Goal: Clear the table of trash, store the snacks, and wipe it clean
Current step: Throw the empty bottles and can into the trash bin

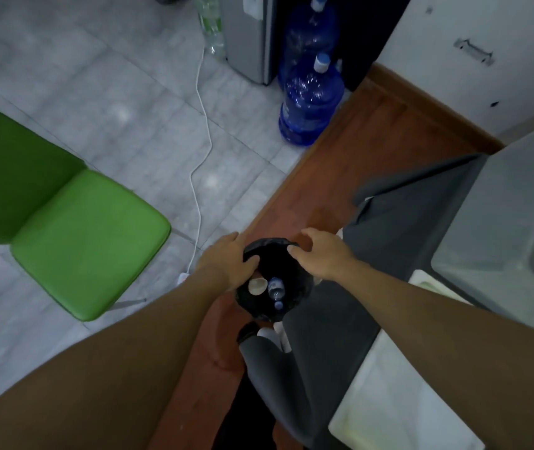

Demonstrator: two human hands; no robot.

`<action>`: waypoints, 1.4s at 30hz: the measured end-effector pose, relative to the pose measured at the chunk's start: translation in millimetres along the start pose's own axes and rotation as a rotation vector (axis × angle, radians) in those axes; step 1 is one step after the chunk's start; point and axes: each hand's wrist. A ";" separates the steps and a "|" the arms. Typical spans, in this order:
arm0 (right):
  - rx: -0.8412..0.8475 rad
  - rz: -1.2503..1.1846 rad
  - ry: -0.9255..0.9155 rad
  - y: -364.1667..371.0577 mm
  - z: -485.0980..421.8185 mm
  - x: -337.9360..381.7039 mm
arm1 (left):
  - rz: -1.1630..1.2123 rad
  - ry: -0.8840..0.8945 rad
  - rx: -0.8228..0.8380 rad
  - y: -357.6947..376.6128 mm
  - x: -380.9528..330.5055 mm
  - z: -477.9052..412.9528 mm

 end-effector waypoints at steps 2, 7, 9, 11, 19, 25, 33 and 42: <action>-0.044 0.014 -0.030 -15.6 19.2 8.1 | -0.069 0.013 -0.038 -21.7 -13.9 15.1; -0.160 0.072 -0.097 -59.8 72.6 27.3 | -0.160 0.037 -0.096 -72.8 -51.5 52.1; -0.213 0.101 -0.117 -78.7 95.4 33.3 | -0.187 0.055 -0.132 -93.4 -69.2 67.4; -0.292 0.130 -0.129 -96.4 117.7 38.3 | -0.215 0.080 -0.176 -113.8 -88.0 81.5; -0.495 0.149 -0.164 -156.6 196.9 36.5 | -0.307 0.199 -0.344 -167.5 -167.6 125.0; -0.644 0.133 -0.107 -181.1 250.2 -3.7 | -0.372 0.298 -0.442 -167.6 -234.0 152.5; -0.741 0.117 -0.055 -195.7 313.3 -102.1 | -0.408 0.404 -0.460 -125.0 -331.4 180.6; -0.770 0.066 0.019 -193.4 375.5 -226.1 | -0.490 0.504 -0.451 -41.1 -439.6 207.3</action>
Point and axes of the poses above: each hand's wrist, its own z-axis away from the middle knuckle, its own y-axis out of the palm, x = y × z, and after that the axes turned 7 degrees about x, right-handed
